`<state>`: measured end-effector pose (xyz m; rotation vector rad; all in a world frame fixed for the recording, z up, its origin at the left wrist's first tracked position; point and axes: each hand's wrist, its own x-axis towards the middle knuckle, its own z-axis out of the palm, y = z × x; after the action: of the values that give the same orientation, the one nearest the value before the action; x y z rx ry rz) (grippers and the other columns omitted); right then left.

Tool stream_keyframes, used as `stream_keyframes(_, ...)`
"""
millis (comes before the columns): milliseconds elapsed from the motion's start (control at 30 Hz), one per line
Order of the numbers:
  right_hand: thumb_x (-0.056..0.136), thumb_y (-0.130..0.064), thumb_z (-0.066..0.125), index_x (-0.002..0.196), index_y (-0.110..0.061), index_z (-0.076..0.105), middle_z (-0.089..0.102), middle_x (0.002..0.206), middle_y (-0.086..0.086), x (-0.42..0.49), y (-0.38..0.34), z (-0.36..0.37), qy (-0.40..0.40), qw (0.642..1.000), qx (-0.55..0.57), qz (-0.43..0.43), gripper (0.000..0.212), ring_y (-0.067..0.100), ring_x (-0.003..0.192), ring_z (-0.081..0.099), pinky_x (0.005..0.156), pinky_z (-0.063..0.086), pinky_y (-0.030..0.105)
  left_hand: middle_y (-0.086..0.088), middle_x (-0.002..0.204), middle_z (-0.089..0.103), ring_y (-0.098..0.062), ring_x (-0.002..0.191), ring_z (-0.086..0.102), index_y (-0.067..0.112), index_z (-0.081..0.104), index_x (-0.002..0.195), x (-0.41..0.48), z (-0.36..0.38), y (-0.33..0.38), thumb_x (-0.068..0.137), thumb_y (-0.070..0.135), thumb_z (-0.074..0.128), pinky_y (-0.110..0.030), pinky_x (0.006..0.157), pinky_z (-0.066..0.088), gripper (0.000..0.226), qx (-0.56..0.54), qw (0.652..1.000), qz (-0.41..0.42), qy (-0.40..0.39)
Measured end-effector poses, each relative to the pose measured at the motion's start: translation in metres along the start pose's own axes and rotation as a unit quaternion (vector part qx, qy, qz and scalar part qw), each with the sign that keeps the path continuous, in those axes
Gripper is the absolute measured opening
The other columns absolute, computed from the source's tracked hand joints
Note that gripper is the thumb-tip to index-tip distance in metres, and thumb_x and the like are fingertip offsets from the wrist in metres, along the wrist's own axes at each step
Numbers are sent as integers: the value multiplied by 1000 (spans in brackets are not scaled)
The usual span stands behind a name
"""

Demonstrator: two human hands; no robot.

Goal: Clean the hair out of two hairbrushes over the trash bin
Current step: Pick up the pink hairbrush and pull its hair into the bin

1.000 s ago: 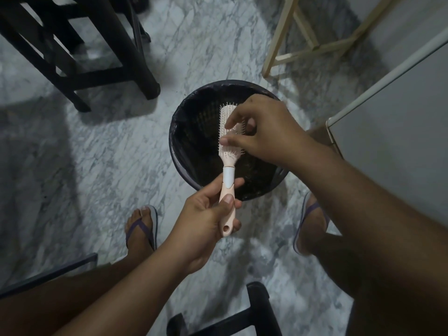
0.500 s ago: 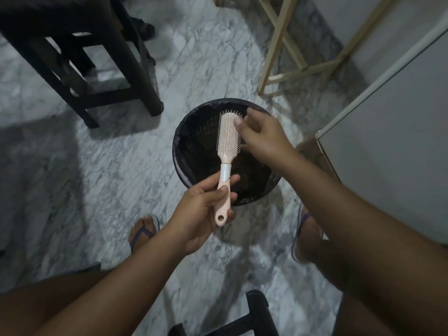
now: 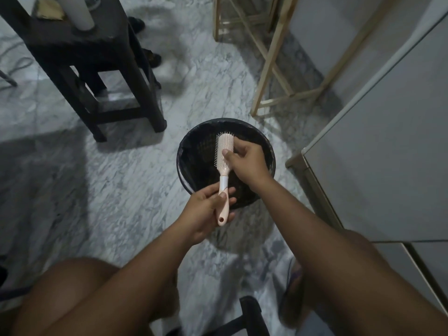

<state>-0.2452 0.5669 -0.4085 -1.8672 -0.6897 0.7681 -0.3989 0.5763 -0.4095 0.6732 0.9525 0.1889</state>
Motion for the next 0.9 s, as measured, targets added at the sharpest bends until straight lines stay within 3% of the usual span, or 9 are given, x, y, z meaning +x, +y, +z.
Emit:
stream_keyframes(167, 89, -20, 71, 130, -7, 64, 75, 117, 7, 14, 13, 8, 14, 999, 9, 42, 43, 18, 104, 72, 98, 57, 45, -9, 120, 68, -20, 96, 66, 8, 63, 118, 15, -5, 7, 98, 0, 53, -43, 76, 61, 25, 6, 1000, -22, 19)
stream_keyframes(300, 90, -16, 71, 126, -7, 67, 75, 110, 16, 32, 26, 8, 27, 998, 18, 58, 37, 26, 106, 72, 97, 57, 48, -10, 114, 72, -22, 93, 70, 4, 63, 124, 38, -6, 12, 95, -3, 56, -42, 85, 57, 31, 22, 998, -34, 43)
stream_keyframes(400, 91, -13, 70, 131, -6, 63, 75, 111, 12, 46, 37, 7, 21, 997, 29, 65, 41, 22, 106, 72, 98, 57, 43, -10, 115, 74, -25, 97, 72, 5, 64, 124, 59, -9, 14, 94, -4, 57, -44, 90, 55, 32, 37, 997, -50, 49)
stream_keyframes(567, 92, -11, 69, 125, -10, 68, 77, 96, 0, 57, 39, -2, 15, 996, 39, 73, 33, 16, 97, 74, 95, 59, 43, -13, 117, 73, -27, 103, 70, 5, 64, 126, 72, -8, 21, 94, -2, 59, -41, 85, 58, 33, 46, 995, -76, 47)
stream_keyframes(667, 91, -8, 69, 124, -8, 68, 72, 87, -11, 56, 18, -12, 1, 996, 39, 85, 33, 9, 90, 72, 97, 58, 41, -15, 108, 72, -27, 99, 69, 5, 63, 128, 54, 1, 33, 94, 0, 61, -41, 84, 58, 35, 52, 994, -77, 61)
stream_keyframes(767, 90, -10, 69, 123, -11, 69, 78, 101, 2, 49, -19, -29, -6, 996, 31, 85, 33, 15, 97, 74, 97, 58, 44, -14, 100, 70, -24, 91, 67, 5, 63, 129, 23, 24, 58, 94, 0, 59, -39, 80, 58, 35, 72, 993, -69, 69)
stream_keyframes(900, 90, -17, 69, 123, -14, 69, 78, 103, 3, 35, -92, -72, 11, 995, 48, 89, 33, 14, 99, 74, 95, 58, 44, -13, 95, 72, -26, 85, 69, 6, 65, 127, -29, 68, 114, 94, 3, 62, -45, 86, 57, 33, 138, 988, -41, 54)
